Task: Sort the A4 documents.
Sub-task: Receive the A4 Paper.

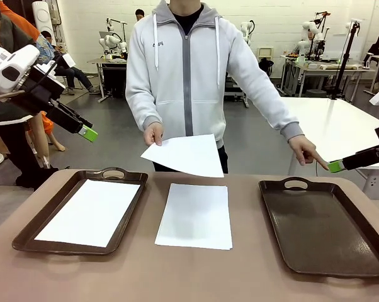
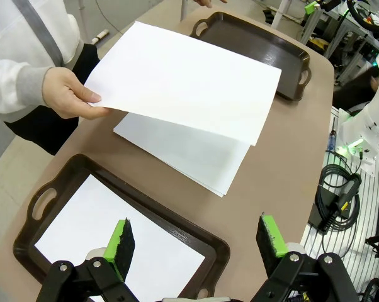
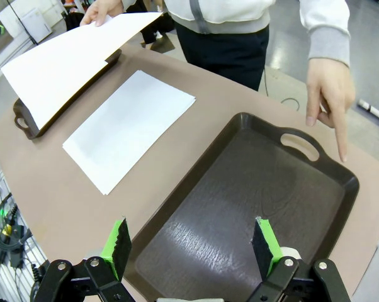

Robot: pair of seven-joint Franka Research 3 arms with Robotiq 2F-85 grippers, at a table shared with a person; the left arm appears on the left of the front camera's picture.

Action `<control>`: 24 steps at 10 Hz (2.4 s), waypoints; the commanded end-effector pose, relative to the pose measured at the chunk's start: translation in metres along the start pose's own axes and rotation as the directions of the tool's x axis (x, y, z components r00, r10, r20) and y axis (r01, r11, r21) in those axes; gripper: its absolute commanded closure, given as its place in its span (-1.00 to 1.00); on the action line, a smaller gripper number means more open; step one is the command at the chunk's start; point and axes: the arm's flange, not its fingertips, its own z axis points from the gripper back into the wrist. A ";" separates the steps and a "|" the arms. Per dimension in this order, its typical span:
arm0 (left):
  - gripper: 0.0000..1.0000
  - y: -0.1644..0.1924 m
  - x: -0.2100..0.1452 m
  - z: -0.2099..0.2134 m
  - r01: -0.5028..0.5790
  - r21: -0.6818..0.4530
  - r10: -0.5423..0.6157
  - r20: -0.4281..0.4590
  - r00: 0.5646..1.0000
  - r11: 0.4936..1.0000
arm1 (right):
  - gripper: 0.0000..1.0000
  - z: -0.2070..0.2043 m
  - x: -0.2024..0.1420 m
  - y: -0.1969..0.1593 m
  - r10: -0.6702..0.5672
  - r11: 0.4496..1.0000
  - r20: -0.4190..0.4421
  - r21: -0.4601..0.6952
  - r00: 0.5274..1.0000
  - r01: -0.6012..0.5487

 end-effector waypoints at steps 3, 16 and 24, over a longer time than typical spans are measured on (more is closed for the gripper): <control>-1.00 0.000 -0.002 0.001 0.018 -0.001 -0.018 0.002 1.000 1.000 | -1.00 -0.002 0.000 0.000 -0.004 1.000 0.011 0.022 1.000 0.004; -1.00 0.000 -0.002 0.001 0.018 -0.001 -0.018 0.002 1.000 1.000 | -1.00 -0.002 0.000 0.000 -0.004 1.000 0.011 0.022 1.000 0.004; -1.00 0.000 -0.002 0.001 0.018 -0.001 -0.018 0.002 1.000 1.000 | -1.00 -0.002 0.000 0.000 -0.004 1.000 0.011 0.022 1.000 0.004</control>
